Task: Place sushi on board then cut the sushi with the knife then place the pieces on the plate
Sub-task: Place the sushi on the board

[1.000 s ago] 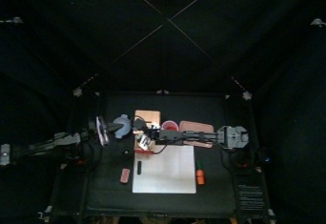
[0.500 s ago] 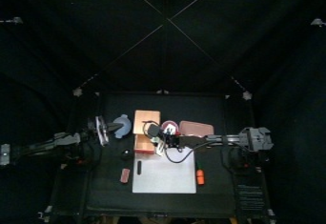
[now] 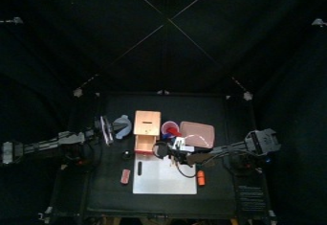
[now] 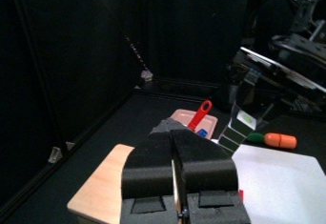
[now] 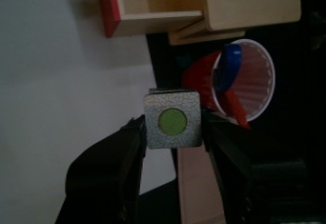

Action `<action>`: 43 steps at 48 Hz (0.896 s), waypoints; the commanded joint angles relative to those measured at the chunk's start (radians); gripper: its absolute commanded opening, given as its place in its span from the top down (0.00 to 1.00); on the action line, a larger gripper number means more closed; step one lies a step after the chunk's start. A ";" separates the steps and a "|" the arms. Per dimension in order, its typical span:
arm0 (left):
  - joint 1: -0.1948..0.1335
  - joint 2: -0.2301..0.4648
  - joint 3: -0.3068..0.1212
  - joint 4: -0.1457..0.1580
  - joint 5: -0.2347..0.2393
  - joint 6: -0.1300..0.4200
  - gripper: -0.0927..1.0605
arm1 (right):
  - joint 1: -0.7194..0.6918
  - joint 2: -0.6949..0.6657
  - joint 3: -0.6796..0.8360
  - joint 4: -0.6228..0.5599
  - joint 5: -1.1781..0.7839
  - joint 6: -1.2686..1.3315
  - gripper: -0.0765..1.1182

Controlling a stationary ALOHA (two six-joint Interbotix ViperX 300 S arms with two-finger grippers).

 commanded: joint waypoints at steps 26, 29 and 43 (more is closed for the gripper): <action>-0.002 0.006 -0.014 -0.009 -0.017 0.002 0.86 | 0.081 0.202 -0.137 -0.049 0.060 0.002 0.41; -0.002 0.006 -0.014 -0.009 -0.017 0.002 0.86 | 0.086 0.209 -0.140 -0.043 0.066 0.002 0.41; -0.003 0.006 0.000 -0.011 -0.018 -0.002 0.86 | 0.103 0.236 -0.153 -0.015 0.066 0.003 0.40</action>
